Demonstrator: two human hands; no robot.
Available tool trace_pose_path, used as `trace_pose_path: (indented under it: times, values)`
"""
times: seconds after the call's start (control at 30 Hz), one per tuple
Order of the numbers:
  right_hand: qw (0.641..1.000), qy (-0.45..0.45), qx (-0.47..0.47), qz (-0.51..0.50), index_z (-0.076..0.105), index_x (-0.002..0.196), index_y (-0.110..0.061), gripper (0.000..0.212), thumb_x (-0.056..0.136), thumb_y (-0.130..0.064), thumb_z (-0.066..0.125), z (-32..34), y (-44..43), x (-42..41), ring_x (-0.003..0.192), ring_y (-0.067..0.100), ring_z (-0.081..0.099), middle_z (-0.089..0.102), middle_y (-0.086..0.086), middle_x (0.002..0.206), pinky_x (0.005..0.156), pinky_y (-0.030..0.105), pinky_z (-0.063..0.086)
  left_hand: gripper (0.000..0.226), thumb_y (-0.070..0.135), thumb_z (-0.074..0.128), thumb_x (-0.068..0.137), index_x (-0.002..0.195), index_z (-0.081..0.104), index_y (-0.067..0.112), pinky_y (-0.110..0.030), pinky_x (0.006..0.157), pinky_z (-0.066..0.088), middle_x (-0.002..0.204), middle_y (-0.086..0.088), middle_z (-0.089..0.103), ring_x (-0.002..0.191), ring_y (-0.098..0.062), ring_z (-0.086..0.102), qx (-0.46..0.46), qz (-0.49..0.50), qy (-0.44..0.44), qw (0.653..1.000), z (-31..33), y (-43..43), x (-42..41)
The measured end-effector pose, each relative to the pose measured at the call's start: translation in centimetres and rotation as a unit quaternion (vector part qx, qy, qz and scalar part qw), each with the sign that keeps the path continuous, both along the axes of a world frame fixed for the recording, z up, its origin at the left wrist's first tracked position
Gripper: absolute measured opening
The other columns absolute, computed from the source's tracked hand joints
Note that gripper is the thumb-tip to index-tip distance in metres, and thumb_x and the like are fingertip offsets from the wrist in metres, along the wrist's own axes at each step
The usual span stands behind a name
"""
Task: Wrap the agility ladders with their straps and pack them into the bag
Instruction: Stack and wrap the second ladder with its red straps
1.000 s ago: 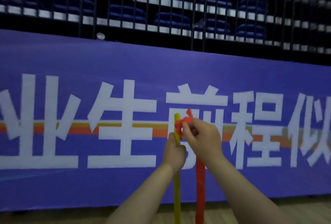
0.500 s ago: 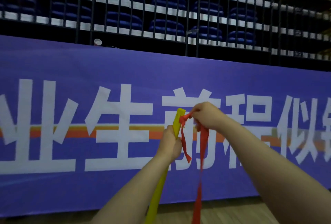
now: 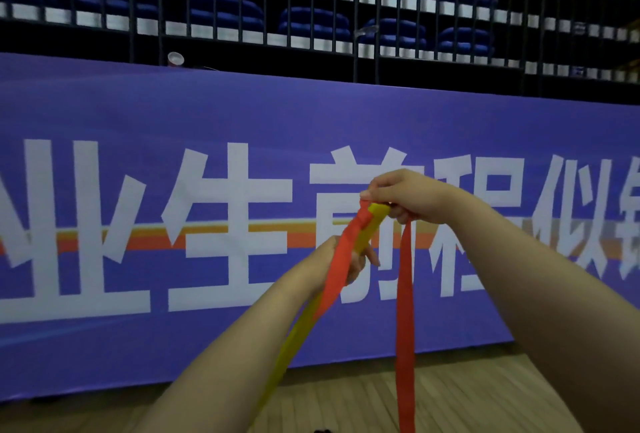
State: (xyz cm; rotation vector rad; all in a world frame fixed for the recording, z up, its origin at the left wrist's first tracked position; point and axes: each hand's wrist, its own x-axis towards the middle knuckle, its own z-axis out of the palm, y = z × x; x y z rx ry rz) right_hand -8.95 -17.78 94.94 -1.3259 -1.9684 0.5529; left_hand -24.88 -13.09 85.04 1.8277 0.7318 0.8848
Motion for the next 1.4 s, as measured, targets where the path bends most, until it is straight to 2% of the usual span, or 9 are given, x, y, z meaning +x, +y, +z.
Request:
trace_pose_path:
  times: [0.2,0.4,0.53,0.6,0.73,0.97,1.07,1.17,1.4]
  values:
    - [0.975,0.198,-0.085,-0.051,0.060,0.089,-0.004,0.020,0.097,-0.017,0.048,-0.9,0.0,-0.9,0.049,0.010,0.038,0.040,0.000,0.054,0.049,0.023,0.039,0.017,0.004,0.044,0.086,0.089,0.061,0.006,-0.023,0.045,0.026,0.057,-0.004,0.033,0.048,-0.012,0.032,-0.037,0.010,-0.111,0.993,0.3,0.3,-0.7]
    - [0.951,0.282,-0.099,-0.083,0.056,0.075,-0.009,0.023,0.095,-0.018,0.051,0.7,-0.7,-0.3,0.037,0.006,0.032,0.038,-0.005,0.043,0.036,0.016,0.031,0.016,-0.002,0.047,0.087,0.092,0.060,0.007,-0.017,0.038,0.033,0.044,0.005,0.044,0.035,-0.006,0.039,-0.013,0.059,0.011,0.998,0.0,0.7,-1.0]
    - [0.933,0.324,-0.151,-0.043,0.059,0.077,-0.006,0.024,0.096,-0.018,0.051,0.1,-1.3,0.0,0.035,0.003,0.030,0.036,-0.006,0.043,0.032,0.014,0.029,0.023,0.020,0.053,0.095,0.115,0.062,0.024,-0.008,0.048,0.040,0.088,0.006,0.069,0.049,0.005,0.056,0.108,0.139,0.056,0.983,-1.3,1.4,-2.2]
    - [0.947,0.282,-0.142,-0.056,0.062,0.082,-0.004,0.022,0.096,-0.018,0.053,-0.9,-1.3,0.1,0.036,0.003,0.033,0.039,-0.005,0.044,0.034,0.014,0.031,0.025,0.024,0.054,0.094,0.117,0.065,0.023,-0.007,0.051,0.040,0.091,0.004,0.069,0.054,0.006,0.057,0.110,0.157,0.044,0.981,-1.4,1.5,-2.8]
    - [0.984,0.125,-0.107,-0.069,0.064,0.084,-0.006,0.027,0.096,-0.028,0.053,-3.7,-1.4,-0.2,0.045,0.008,0.049,0.053,-0.001,0.053,0.049,0.022,0.044,0.012,0.017,0.055,0.093,0.093,0.065,0.011,-0.014,0.039,0.031,0.042,0.013,0.043,0.033,-0.003,0.037,0.048,0.162,0.008,0.986,-0.4,1.0,-3.0]
    - [0.965,0.244,-0.098,-0.018,0.050,0.101,-0.009,0.020,0.096,-0.028,0.044,-9.4,-0.7,-5.2,0.047,0.017,0.047,0.054,0.005,0.062,0.048,0.026,0.039,0.040,0.056,0.059,0.081,0.076,0.059,0.016,-0.021,0.041,0.030,0.055,0.000,0.040,0.043,-0.009,0.035,-0.027,0.062,-0.212,0.975,0.5,-0.4,-2.7]
    - [0.992,0.030,-0.001,-0.122,0.049,0.104,-0.017,0.048,0.088,-0.062,0.043,-13.1,-0.7,-6.8,0.067,0.015,0.054,0.057,0.001,0.082,0.057,0.029,0.043,0.042,0.055,0.055,0.084,0.091,0.064,0.015,-0.024,0.048,0.035,0.060,0.000,0.046,0.050,-0.010,0.039,-0.043,0.121,-0.296,0.947,2.3,-0.7,-2.7]
    - [0.962,-0.202,0.082,-0.161,0.046,0.111,-0.022,0.065,0.075,-0.076,0.047,-16.3,-0.9,-7.9,0.090,0.017,0.058,0.053,-0.002,0.103,0.067,0.029,0.047,0.049,0.052,0.049,0.091,0.113,0.063,0.010,-0.023,0.053,0.047,0.073,-0.005,0.057,0.062,-0.014,0.052,-0.035,0.140,-0.338,0.930,4.0,-0.5,-3.4]
    - [0.960,-0.167,0.138,-0.179,0.046,0.091,-0.022,0.030,0.088,-0.051,0.048,-16.7,0.0,-8.8,0.071,0.016,0.057,0.054,-0.005,0.079,0.064,0.031,0.052,0.032,0.049,0.049,0.092,0.102,0.061,0.021,-0.032,0.070,0.046,0.082,0.000,0.057,0.075,-0.015,0.056,-0.010,0.162,-0.341,0.926,4.9,-0.6,-4.4]
